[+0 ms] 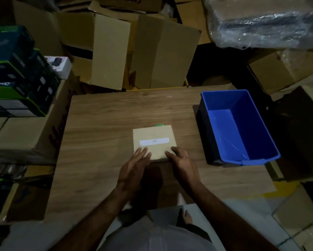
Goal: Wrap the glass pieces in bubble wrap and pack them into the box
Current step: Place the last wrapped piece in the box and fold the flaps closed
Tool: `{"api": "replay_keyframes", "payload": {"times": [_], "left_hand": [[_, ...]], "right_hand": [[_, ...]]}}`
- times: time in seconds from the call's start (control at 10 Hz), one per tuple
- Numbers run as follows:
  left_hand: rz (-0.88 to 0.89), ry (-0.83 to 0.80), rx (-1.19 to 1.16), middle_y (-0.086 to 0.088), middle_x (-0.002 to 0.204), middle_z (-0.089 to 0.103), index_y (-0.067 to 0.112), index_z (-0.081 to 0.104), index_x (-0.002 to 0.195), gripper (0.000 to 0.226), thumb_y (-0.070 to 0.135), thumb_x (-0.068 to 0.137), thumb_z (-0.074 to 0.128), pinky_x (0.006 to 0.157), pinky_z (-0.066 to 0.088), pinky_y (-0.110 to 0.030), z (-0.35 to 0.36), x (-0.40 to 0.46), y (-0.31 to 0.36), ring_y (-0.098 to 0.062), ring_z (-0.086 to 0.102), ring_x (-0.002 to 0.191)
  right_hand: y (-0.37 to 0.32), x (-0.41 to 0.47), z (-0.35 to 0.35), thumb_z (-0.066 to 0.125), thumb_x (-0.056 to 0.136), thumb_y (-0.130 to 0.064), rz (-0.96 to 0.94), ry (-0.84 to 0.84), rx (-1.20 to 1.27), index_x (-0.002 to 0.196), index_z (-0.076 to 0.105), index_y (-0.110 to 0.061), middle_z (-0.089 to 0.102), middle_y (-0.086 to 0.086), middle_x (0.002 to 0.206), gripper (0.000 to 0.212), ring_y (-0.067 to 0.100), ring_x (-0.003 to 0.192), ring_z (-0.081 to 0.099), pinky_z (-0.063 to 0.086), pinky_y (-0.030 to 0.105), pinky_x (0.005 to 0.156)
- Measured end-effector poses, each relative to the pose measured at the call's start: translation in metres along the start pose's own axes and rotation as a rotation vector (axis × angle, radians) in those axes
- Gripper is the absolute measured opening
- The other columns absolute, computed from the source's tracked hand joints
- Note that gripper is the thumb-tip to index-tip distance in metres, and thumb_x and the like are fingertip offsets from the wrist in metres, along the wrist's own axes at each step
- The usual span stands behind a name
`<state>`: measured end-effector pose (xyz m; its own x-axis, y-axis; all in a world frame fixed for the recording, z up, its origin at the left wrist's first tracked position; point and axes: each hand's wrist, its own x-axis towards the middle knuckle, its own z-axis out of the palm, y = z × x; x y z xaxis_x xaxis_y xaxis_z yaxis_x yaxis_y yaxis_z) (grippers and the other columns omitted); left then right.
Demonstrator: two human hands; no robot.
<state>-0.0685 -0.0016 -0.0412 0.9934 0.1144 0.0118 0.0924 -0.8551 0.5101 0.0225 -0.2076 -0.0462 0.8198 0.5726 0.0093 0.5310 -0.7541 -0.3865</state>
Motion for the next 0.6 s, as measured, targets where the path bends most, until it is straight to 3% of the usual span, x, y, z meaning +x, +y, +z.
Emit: {"api": "replay_keyframes", "payload": {"times": [0.1, 0.2, 0.3, 0.4, 0.5, 0.6], "left_hand": [[0.065, -0.119, 0.152, 0.002, 0.168, 0.015, 0.020, 0.029, 0.158, 0.070, 0.014, 0.094, 0.058, 0.123, 0.011, -0.019, 0.008, 0.000, -0.007, -0.019, 0.003, 0.157], [0.027, -0.123, 0.119, -0.008, 0.165, 0.027, 0.014, 0.037, 0.155, 0.082, 0.006, 0.081, 0.071, 0.124, 0.023, -0.038, 0.008, 0.003, -0.004, -0.029, 0.014, 0.155], [-0.003, -0.160, 0.142, -0.011, 0.166, 0.021, 0.014, 0.031, 0.157, 0.089, 0.005, 0.080, 0.074, 0.124, 0.002, -0.048, 0.008, 0.001, 0.001, -0.036, 0.011, 0.156], [-0.012, -0.113, 0.070, -0.014, 0.166, 0.019, 0.010, 0.031, 0.156, 0.067, -0.005, 0.096, 0.057, 0.126, 0.013, -0.054, 0.012, -0.005, 0.008, -0.040, 0.009, 0.155], [0.020, -0.089, 0.133, -0.013, 0.167, 0.016, 0.009, 0.028, 0.157, 0.073, -0.011, 0.091, 0.053, 0.125, 0.019, -0.053, 0.015, -0.008, 0.009, -0.038, 0.009, 0.156], [0.015, -0.076, 0.134, -0.010, 0.168, 0.011, 0.013, 0.024, 0.159, 0.092, -0.019, 0.078, 0.053, 0.126, 0.016, -0.048, 0.015, -0.003, 0.004, -0.033, 0.006, 0.156]], "right_hand": [[0.002, 0.002, -0.003, 0.044, 0.106, -0.030, 0.007, -0.020, 0.062, 0.138, 0.058, -0.031, 0.045, -0.005, 0.149, 0.035, 0.017, 0.138, 0.038, 0.037, 0.035, 0.110], [0.003, 0.005, -0.006, 0.040, 0.105, -0.031, 0.010, -0.016, 0.123, 0.138, 0.059, -0.025, 0.050, 0.000, 0.146, 0.039, 0.018, 0.134, 0.044, 0.043, 0.034, 0.106], [0.004, 0.001, -0.013, 0.046, 0.102, -0.026, 0.003, -0.025, 0.117, 0.133, 0.065, -0.012, 0.058, 0.012, 0.139, 0.039, 0.025, 0.128, 0.054, 0.055, 0.039, 0.093], [0.005, -0.001, -0.015, 0.059, 0.098, -0.016, -0.058, -0.012, 0.079, 0.129, 0.067, -0.014, 0.059, 0.013, 0.138, 0.032, 0.028, 0.125, 0.056, 0.055, 0.035, 0.090], [0.007, 0.000, -0.009, 0.053, 0.094, -0.016, -0.151, 0.027, 0.023, 0.121, 0.070, -0.007, 0.065, 0.021, 0.129, 0.034, 0.039, 0.115, 0.063, 0.058, 0.041, 0.083], [0.011, 0.006, -0.005, 0.070, 0.084, -0.001, -0.158, -0.032, -0.004, 0.121, 0.071, -0.005, 0.064, 0.024, 0.133, 0.038, 0.047, 0.122, 0.061, 0.061, 0.047, 0.083]]}}
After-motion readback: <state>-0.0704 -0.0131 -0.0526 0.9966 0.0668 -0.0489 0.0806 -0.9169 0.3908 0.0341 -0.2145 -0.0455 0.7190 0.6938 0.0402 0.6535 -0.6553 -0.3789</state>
